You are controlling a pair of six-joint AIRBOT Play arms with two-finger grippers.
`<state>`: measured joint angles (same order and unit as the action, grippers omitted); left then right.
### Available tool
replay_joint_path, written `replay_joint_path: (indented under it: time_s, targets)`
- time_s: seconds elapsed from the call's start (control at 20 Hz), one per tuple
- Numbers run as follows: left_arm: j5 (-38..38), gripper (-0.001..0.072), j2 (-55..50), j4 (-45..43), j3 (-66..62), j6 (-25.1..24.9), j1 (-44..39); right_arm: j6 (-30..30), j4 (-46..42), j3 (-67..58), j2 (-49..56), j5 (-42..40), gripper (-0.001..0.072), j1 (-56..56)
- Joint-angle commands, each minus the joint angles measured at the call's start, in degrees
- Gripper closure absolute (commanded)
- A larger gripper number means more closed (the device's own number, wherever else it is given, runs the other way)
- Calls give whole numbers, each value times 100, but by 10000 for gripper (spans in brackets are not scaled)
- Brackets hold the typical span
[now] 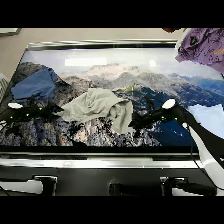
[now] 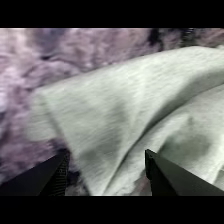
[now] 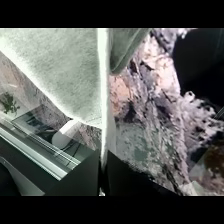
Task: Fold the clothes and pants, and hang the long-sleeved shirts on hangers.
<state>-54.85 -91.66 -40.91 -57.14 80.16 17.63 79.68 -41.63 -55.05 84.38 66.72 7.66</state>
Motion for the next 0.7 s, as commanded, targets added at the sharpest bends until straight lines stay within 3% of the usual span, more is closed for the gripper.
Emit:
replay_joint_path:
  time_s: [0.0, 0.05, 0.1, 0.15, 0.35, 0.65]
  targets:
    - [402, 175, -275, 179, -125, -70, -291, 76, 0, -7, -59, 48, 677, 0]
    - [382, 276, -334, 212, -219, -70, -358, 76, -4, -7, -129, -11, 678, -2]
    - [328, 545, -358, 216, -328, -66, -409, 94, -61, -26, -216, -103, 678, -2]
    - [278, 687, -341, 216, -466, -61, -426, 214, -243, -109, -313, -166, 678, -2]
    - [-17, 689, 140, -55, -1530, 116, -275, 739, -1725, -1362, -623, -59, 678, -2]
    - [-238, 690, 1917, -2538, -3919, 1344, 44, 1379, -4588, -4428, -1453, 319, 678, -2]
